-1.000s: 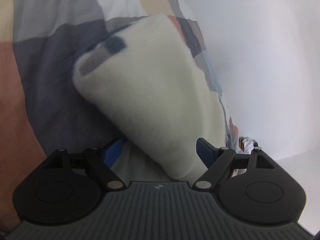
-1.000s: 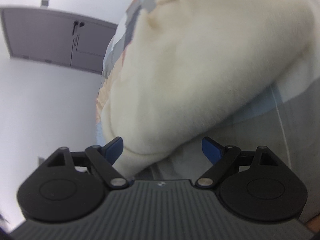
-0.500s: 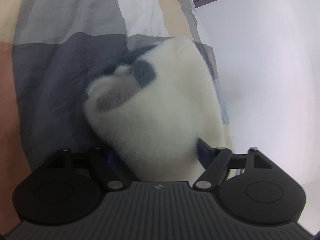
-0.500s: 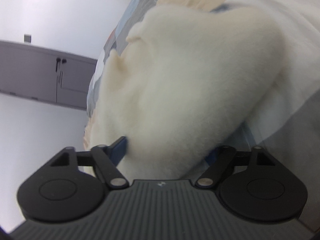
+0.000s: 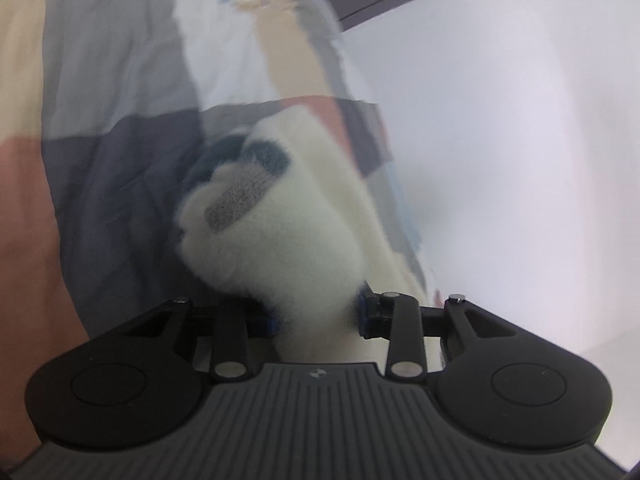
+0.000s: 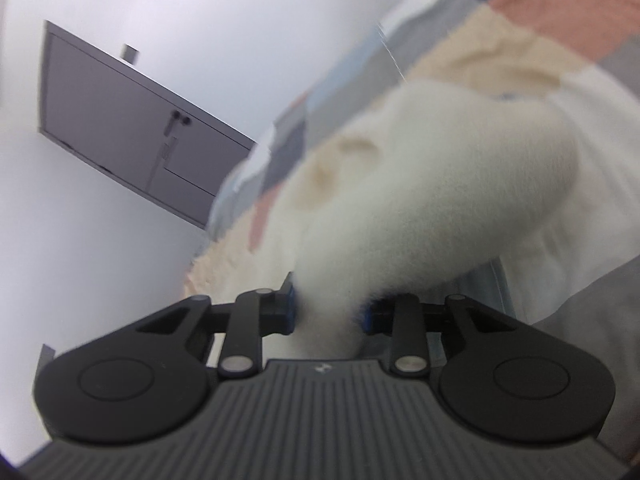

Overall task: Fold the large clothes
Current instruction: 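Lift the blanket edge with both grippers and fold it over the bundle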

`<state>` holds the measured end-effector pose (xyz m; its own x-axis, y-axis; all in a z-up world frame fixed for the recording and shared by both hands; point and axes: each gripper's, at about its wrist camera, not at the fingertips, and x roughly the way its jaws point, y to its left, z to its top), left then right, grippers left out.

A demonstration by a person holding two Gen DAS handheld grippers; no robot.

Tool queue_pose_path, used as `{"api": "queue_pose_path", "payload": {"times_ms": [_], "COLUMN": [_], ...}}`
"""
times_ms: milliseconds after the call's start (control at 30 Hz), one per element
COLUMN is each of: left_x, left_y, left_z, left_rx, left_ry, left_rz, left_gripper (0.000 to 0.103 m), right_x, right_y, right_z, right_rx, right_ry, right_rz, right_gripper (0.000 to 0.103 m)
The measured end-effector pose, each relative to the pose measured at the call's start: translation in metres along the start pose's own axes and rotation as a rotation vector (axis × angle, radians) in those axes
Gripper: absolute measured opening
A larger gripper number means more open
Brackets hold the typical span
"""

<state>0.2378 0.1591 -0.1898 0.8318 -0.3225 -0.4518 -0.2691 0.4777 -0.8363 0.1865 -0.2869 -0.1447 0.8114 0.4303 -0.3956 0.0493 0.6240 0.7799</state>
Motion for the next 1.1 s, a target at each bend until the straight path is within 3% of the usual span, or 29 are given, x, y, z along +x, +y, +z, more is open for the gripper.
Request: {"api": "queue_pose_path", "payload": {"times_ms": [133, 267, 367, 467, 667, 800, 1100], "left_x": [-0.036, -0.075, -0.085, -0.080, -0.072, -0.055, -0.003], "left_y": [-0.015, -0.015, -0.013, -0.014, -0.022, -0.041, -0.069], "left_z": [-0.009, -0.022, -0.026, -0.021, 0.001, 0.019, 0.053], "left_rx": [0.028, 0.027, 0.019, 0.050, -0.012, 0.035, 0.187], "left_ry": [0.008, 0.009, 0.026, 0.034, 0.038, 0.021, -0.003], "left_rz": [-0.026, -0.049, -0.052, -0.051, -0.131, -0.143, -0.103], "left_gripper": [0.039, 0.041, 0.046, 0.050, 0.060, 0.060, 0.060], "right_x": [-0.033, -0.064, -0.073, -0.064, -0.056, -0.052, 0.003], "right_y": [0.013, 0.041, 0.040, 0.033, 0.028, 0.039, 0.050], "right_z": [0.000, -0.009, -0.006, -0.002, 0.014, 0.028, 0.063], "right_rx": [-0.017, -0.115, -0.060, -0.014, 0.093, 0.076, 0.052], "right_ry": [-0.024, -0.036, -0.005, 0.031, 0.059, 0.046, 0.036], "right_rz": [0.015, 0.020, 0.051, 0.048, 0.063, 0.078, 0.056], "right_gripper": [0.032, 0.032, 0.035, 0.037, 0.043, 0.045, 0.048]}}
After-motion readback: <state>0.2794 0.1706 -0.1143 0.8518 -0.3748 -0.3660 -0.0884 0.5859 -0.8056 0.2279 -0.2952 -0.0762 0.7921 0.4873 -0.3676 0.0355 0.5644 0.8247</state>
